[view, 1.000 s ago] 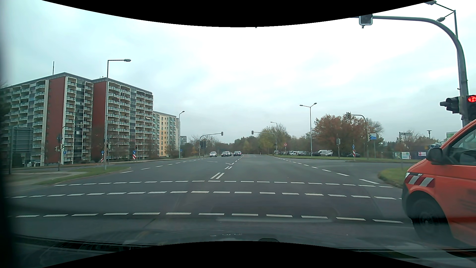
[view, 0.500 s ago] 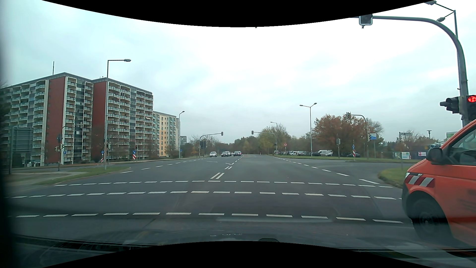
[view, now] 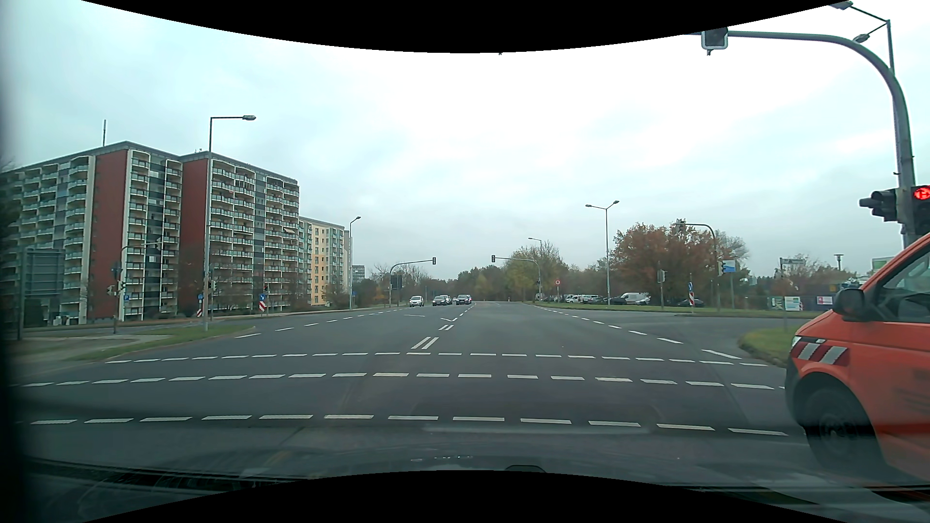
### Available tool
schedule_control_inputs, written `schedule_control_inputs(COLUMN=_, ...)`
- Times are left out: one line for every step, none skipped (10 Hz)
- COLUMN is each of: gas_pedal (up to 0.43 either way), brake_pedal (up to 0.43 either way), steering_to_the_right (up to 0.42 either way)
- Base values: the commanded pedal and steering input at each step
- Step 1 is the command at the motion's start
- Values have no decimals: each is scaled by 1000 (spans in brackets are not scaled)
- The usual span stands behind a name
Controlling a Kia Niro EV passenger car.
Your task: Follow the waypoints while adhering to traffic rules and regulations
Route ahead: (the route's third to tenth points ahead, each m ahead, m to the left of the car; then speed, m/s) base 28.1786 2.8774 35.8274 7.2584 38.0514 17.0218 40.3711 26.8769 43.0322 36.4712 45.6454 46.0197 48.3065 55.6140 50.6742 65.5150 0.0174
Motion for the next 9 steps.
schedule_control_inputs(gas_pedal=0, brake_pedal=427, steering_to_the_right=-3)
schedule_control_inputs(gas_pedal=0, brake_pedal=415, steering_to_the_right=-3)
schedule_control_inputs(gas_pedal=0, brake_pedal=415, steering_to_the_right=-2)
schedule_control_inputs(gas_pedal=0, brake_pedal=415, steering_to_the_right=-2)
schedule_control_inputs(gas_pedal=0, brake_pedal=409, steering_to_the_right=-2)
schedule_control_inputs(gas_pedal=0, brake_pedal=409, steering_to_the_right=-3)
schedule_control_inputs(gas_pedal=0, brake_pedal=409, steering_to_the_right=-3)
schedule_control_inputs(gas_pedal=0, brake_pedal=402, steering_to_the_right=-3)
schedule_control_inputs(gas_pedal=0, brake_pedal=409, steering_to_the_right=-3)
